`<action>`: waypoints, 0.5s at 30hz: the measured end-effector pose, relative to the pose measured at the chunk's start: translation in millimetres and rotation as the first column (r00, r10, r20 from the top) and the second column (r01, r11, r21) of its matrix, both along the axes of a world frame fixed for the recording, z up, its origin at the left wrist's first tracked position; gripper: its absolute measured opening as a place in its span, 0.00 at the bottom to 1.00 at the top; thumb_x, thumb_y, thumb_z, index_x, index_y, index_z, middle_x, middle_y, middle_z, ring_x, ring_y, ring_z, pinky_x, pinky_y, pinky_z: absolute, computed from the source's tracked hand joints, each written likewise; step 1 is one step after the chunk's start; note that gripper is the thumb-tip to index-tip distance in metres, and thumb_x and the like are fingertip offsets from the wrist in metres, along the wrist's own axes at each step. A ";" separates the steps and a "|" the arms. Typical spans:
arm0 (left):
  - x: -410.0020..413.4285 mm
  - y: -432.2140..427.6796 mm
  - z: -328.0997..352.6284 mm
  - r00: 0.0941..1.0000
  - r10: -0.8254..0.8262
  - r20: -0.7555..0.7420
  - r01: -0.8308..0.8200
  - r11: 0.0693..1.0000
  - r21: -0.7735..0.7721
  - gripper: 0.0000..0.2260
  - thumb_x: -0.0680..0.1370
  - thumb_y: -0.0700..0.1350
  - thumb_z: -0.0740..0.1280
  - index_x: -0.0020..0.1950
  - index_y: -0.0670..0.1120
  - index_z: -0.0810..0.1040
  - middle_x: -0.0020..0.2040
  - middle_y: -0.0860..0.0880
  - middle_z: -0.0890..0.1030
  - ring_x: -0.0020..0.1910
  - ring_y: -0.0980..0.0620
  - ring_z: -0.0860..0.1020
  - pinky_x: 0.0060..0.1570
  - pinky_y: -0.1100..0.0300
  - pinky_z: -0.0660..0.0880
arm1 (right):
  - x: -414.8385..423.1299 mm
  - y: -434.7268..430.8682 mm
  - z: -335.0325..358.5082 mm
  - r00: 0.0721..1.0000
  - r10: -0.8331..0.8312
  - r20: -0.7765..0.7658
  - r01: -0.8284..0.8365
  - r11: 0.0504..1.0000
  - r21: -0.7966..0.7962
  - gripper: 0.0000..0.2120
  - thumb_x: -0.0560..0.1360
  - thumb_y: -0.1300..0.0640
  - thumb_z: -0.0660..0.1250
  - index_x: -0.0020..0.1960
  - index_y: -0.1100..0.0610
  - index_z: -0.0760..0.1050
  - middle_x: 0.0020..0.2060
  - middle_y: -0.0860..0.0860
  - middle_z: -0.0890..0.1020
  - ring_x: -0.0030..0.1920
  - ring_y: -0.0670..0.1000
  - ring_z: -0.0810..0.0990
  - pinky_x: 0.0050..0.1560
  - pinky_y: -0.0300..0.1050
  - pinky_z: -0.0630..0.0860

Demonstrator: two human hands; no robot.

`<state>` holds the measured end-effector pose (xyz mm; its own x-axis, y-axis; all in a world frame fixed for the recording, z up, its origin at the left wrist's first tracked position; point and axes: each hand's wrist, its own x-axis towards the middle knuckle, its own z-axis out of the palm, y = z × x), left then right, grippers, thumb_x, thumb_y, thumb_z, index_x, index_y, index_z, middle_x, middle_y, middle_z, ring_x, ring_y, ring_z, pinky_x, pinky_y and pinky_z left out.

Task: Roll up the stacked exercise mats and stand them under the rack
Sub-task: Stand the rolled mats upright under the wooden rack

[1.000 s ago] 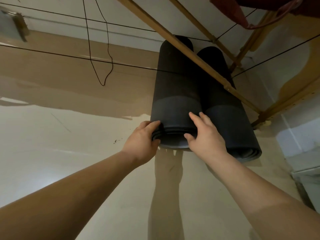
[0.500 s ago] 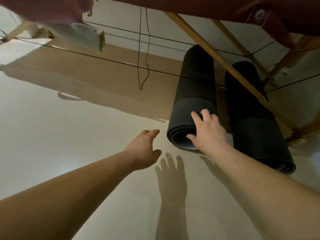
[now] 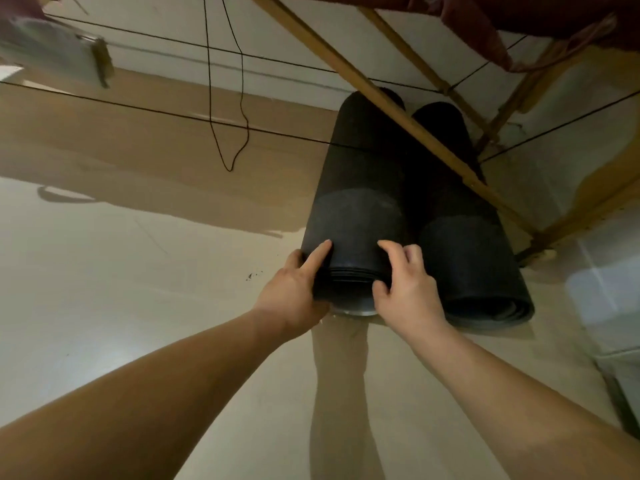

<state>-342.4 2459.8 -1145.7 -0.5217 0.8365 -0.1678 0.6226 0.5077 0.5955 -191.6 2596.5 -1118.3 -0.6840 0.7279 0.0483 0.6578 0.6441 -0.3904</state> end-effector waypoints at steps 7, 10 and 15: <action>6.2 25.6 -7.4 0.988 -0.038 -0.147 0.032 0.999 -0.038 0.37 0.84 0.48 0.63 0.83 0.67 0.43 0.68 0.43 0.69 0.59 0.41 0.75 0.59 0.46 0.78 | 25.1 14.8 -7.8 0.988 -0.153 0.019 0.152 0.952 -0.264 0.34 0.77 0.60 0.71 0.75 0.44 0.56 0.71 0.52 0.59 0.54 0.57 0.79 0.56 0.55 0.80; 7.1 31.4 -7.7 0.984 -0.026 -0.176 0.021 0.999 -0.033 0.41 0.82 0.40 0.63 0.83 0.66 0.43 0.65 0.42 0.68 0.58 0.42 0.73 0.59 0.48 0.77 | 15.6 10.2 -1.4 0.998 -0.035 0.050 0.039 0.996 -0.077 0.44 0.75 0.50 0.76 0.80 0.40 0.51 0.75 0.52 0.55 0.68 0.59 0.72 0.63 0.55 0.79; 6.5 29.8 -2.3 0.964 -0.034 -0.262 0.023 0.999 -0.046 0.40 0.82 0.39 0.62 0.83 0.65 0.44 0.64 0.42 0.67 0.59 0.42 0.70 0.59 0.50 0.76 | 8.7 12.6 -4.2 1.000 -0.003 0.030 0.010 0.976 -0.218 0.40 0.79 0.53 0.73 0.82 0.36 0.54 0.78 0.50 0.55 0.73 0.57 0.71 0.71 0.51 0.74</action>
